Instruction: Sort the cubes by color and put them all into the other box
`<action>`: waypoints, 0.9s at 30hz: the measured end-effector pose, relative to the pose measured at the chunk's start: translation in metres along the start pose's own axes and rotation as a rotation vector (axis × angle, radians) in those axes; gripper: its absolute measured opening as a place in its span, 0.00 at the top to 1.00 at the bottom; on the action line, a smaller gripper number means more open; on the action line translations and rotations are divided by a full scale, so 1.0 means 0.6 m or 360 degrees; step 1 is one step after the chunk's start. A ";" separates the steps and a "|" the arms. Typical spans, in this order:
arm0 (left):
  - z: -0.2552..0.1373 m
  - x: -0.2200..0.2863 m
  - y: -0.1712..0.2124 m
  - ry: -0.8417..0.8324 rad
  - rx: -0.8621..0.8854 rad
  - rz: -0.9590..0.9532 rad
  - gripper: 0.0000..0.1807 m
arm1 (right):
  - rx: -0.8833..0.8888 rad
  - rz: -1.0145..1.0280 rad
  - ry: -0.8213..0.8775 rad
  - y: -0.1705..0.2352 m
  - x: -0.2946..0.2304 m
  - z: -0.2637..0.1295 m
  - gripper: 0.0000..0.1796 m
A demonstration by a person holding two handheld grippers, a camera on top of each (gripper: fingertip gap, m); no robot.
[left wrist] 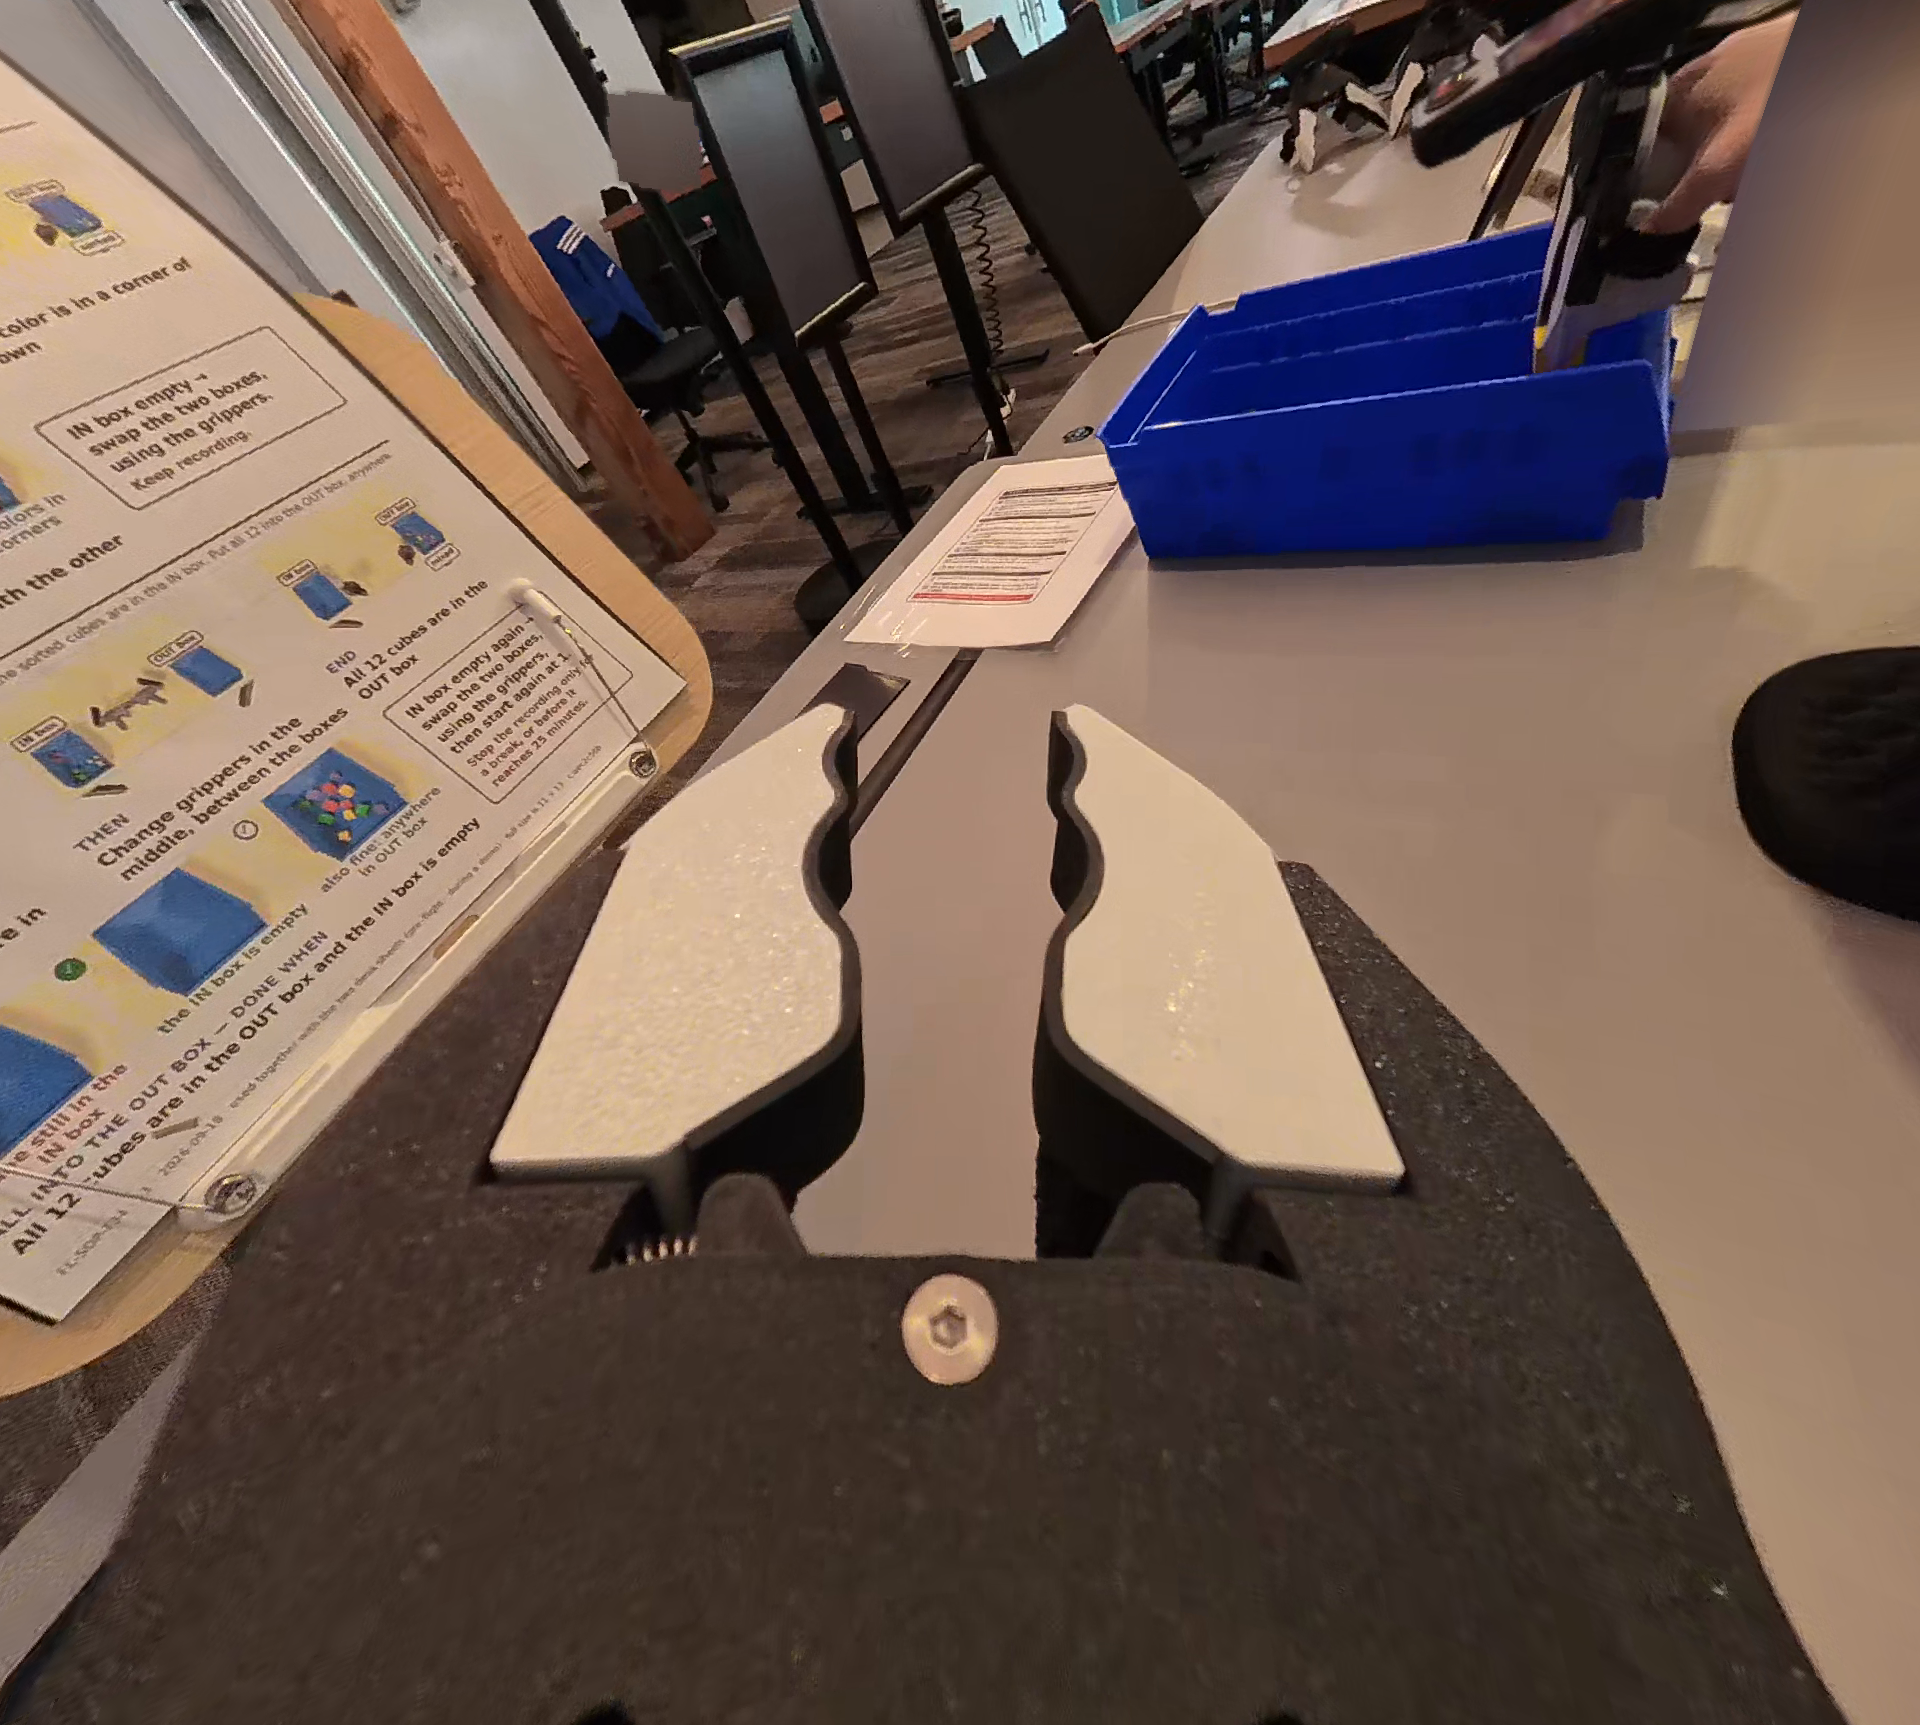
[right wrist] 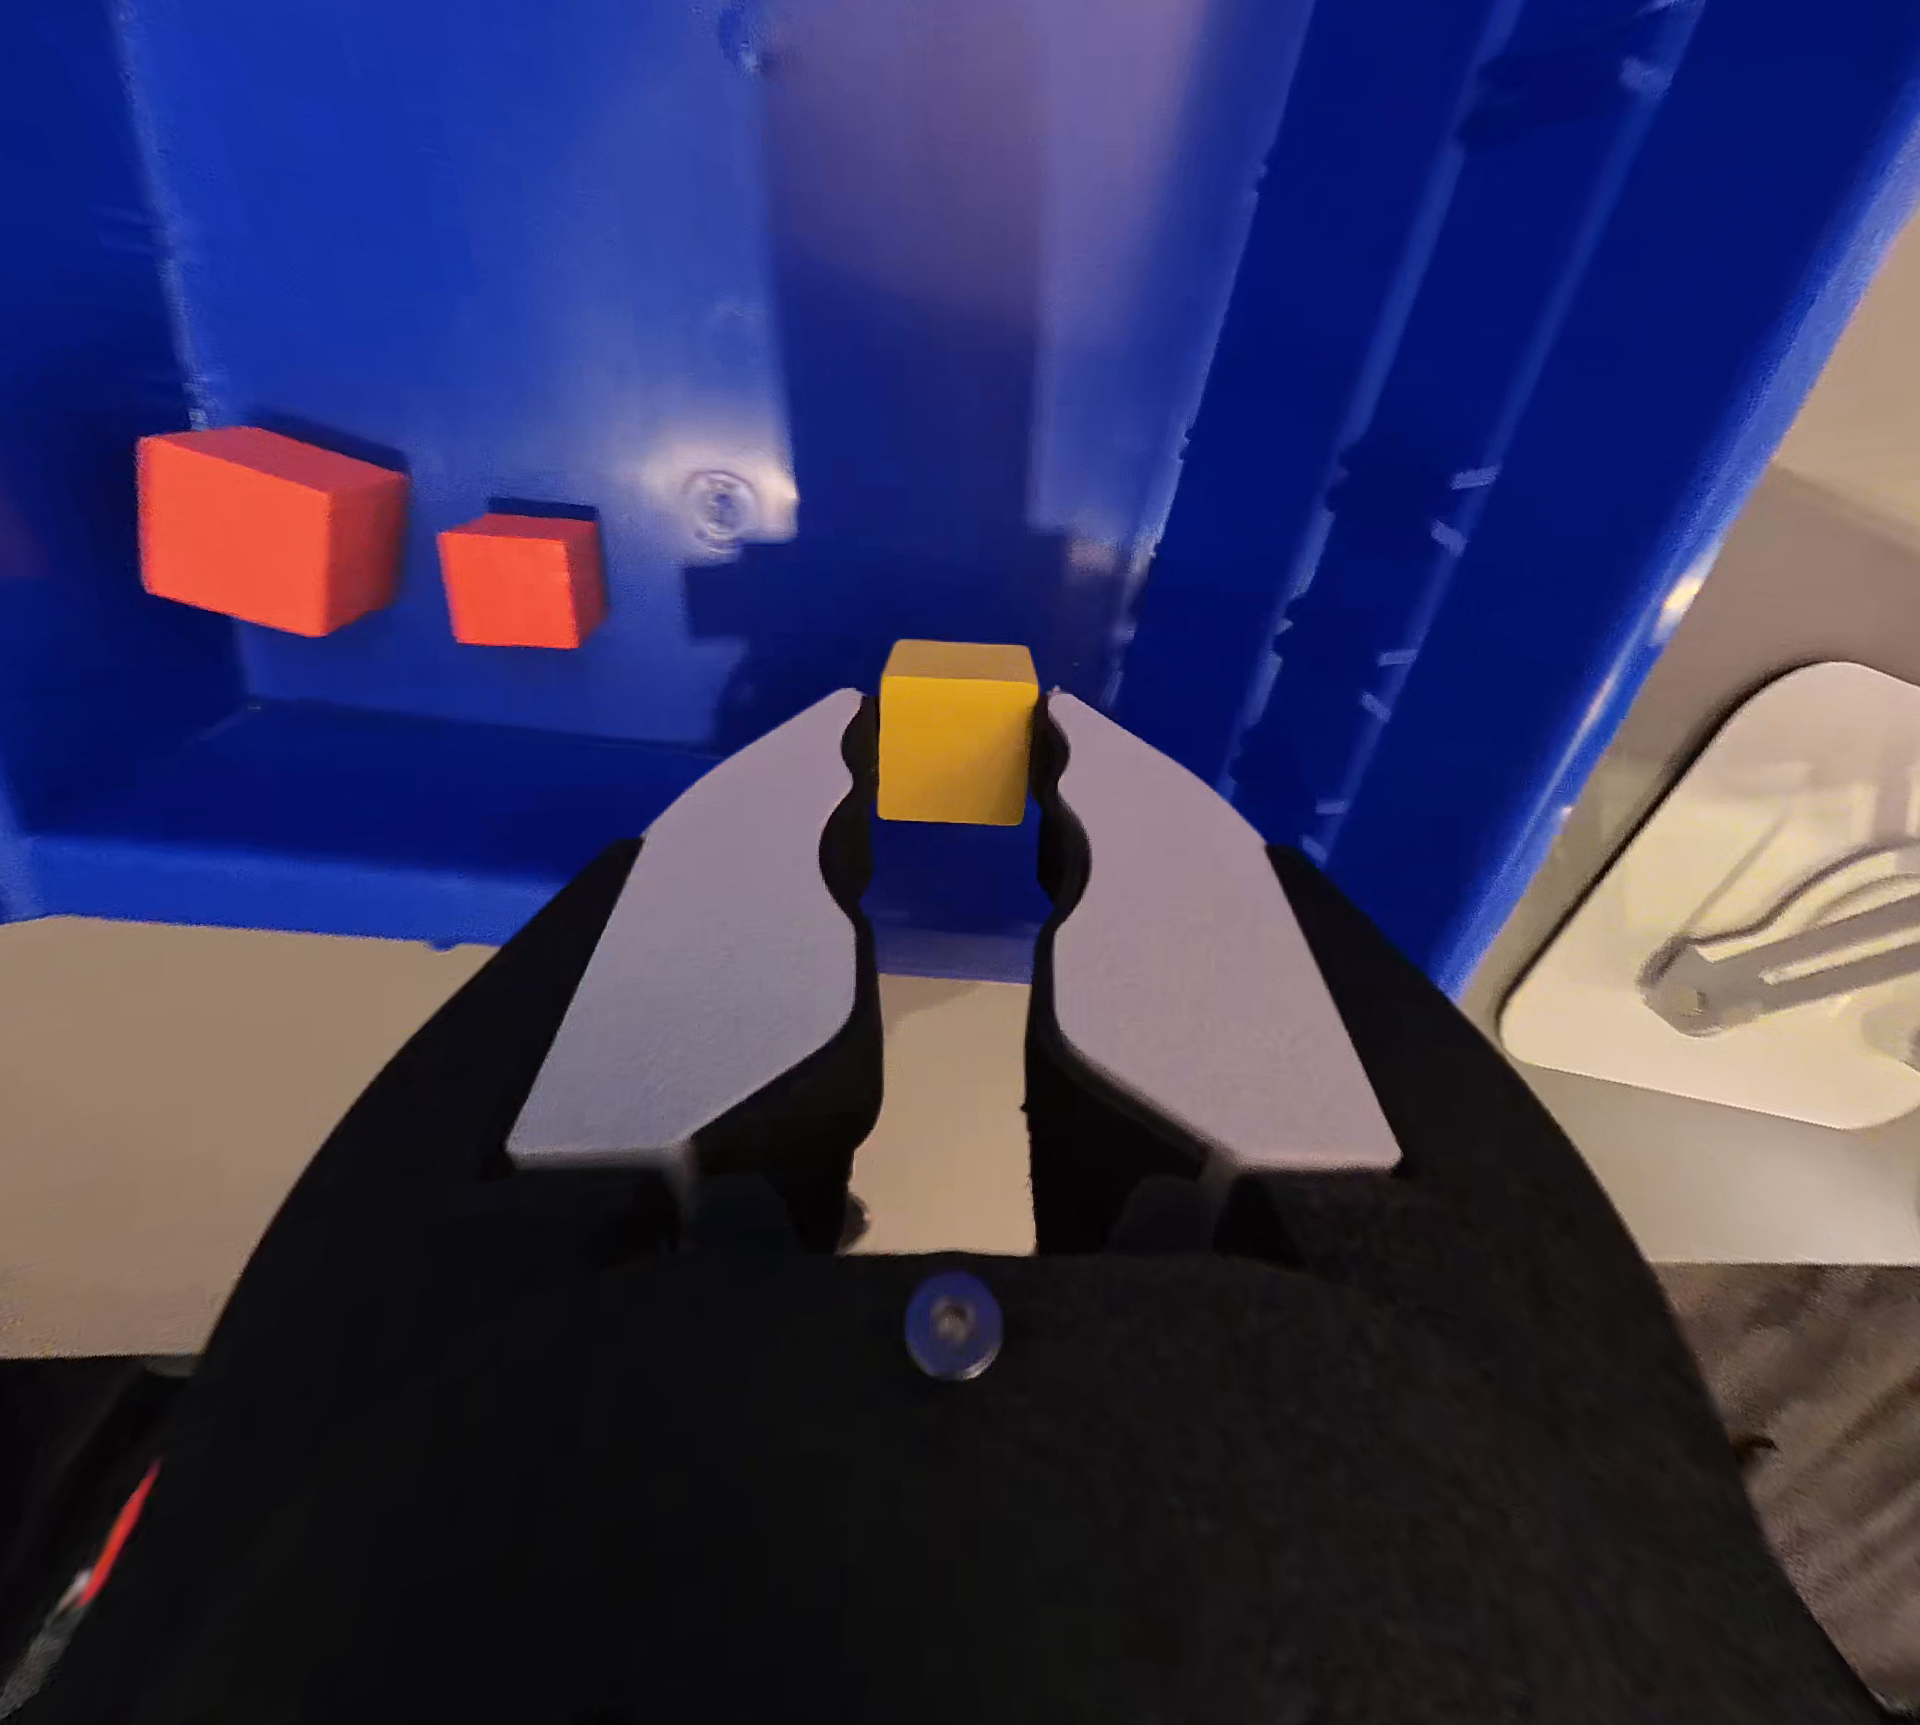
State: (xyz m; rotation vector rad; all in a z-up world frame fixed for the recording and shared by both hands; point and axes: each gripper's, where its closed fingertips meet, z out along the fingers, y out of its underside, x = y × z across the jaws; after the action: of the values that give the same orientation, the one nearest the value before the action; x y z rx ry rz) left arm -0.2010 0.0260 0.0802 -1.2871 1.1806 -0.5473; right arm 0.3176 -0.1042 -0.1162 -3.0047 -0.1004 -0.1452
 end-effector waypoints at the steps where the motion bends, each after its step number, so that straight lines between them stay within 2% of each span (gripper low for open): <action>1: 0.002 0.003 -0.002 0.0006 0.0006 -0.0001 0.81 | -0.0026 -0.0012 0.0020 0.002 0.006 0.007 0.85; 6: 0.005 0.010 0.000 0.0002 -0.0011 0.0028 0.82 | -0.0182 -0.0082 0.0075 0.017 0.017 0.031 0.85; 16: 0.004 0.011 -0.009 0.0002 0.0014 0.0023 0.82 | -0.0258 -0.0097 0.0173 0.011 0.029 0.037 0.85; 20: -0.001 0.012 -0.014 0.0001 0.0025 0.0029 0.82 | -0.0257 -0.0128 0.0223 0.011 0.032 0.029 0.81; 23: -0.008 0.011 -0.026 -0.0007 0.0052 0.0034 0.82 | -0.0138 -0.0126 0.0262 0.003 0.025 -0.012 0.81; 27: -0.023 0.007 -0.042 -0.0038 0.0085 0.0043 0.82 | 0.0271 -0.0136 0.0288 -0.042 -0.013 -0.133 0.81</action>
State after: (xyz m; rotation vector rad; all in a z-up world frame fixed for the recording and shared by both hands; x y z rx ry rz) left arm -0.2045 0.0099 0.1040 -1.2273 1.1550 -0.5388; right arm 0.3007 -0.0906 -0.0349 -2.8030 -0.2110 -0.3954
